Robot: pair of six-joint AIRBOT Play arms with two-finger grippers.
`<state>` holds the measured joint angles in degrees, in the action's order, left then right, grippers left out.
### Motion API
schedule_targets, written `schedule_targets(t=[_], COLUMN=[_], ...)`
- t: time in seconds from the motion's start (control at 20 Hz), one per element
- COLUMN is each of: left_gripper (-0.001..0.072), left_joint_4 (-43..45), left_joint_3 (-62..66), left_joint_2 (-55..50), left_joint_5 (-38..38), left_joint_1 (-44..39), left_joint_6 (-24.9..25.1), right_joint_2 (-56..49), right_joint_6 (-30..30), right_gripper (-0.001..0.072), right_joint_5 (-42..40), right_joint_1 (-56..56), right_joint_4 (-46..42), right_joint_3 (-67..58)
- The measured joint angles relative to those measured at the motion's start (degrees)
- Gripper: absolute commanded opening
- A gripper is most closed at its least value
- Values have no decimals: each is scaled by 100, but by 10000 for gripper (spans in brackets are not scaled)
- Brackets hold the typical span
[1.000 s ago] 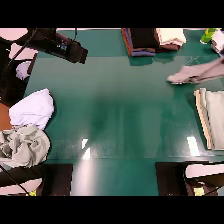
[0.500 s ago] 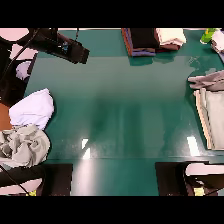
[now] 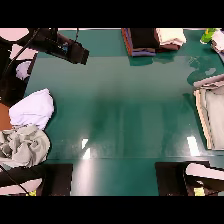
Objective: Fold the shirts.
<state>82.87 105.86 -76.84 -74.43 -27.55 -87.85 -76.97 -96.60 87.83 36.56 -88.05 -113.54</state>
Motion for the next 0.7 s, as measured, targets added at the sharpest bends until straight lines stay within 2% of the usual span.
schedule_targets(t=[0.15, 0.3, 0.5, 0.7], left_gripper=[27, 28, 28, 28], left_joint_4=[0, -2, -2, 0], left_joint_3=[0, 0, 0, 0], left_joint_2=[0, 0, 0, 0], left_joint_5=[-15, -66, -184, -238], left_joint_1=[0, 0, 0, 0], left_joint_6=[61, 101, 208, 258], right_joint_2=[223, 544, 1156, 1864], right_joint_6=[0, 17, 61, 98], right_gripper=[13, 13, 15, 16], right_joint_5=[369, 562, 538, 127], right_joint_1=[190, 385, 702, 1027], right_joint_4=[-4, -31, -308, -634], right_joint_3=[142, 800, 2275, 3897])
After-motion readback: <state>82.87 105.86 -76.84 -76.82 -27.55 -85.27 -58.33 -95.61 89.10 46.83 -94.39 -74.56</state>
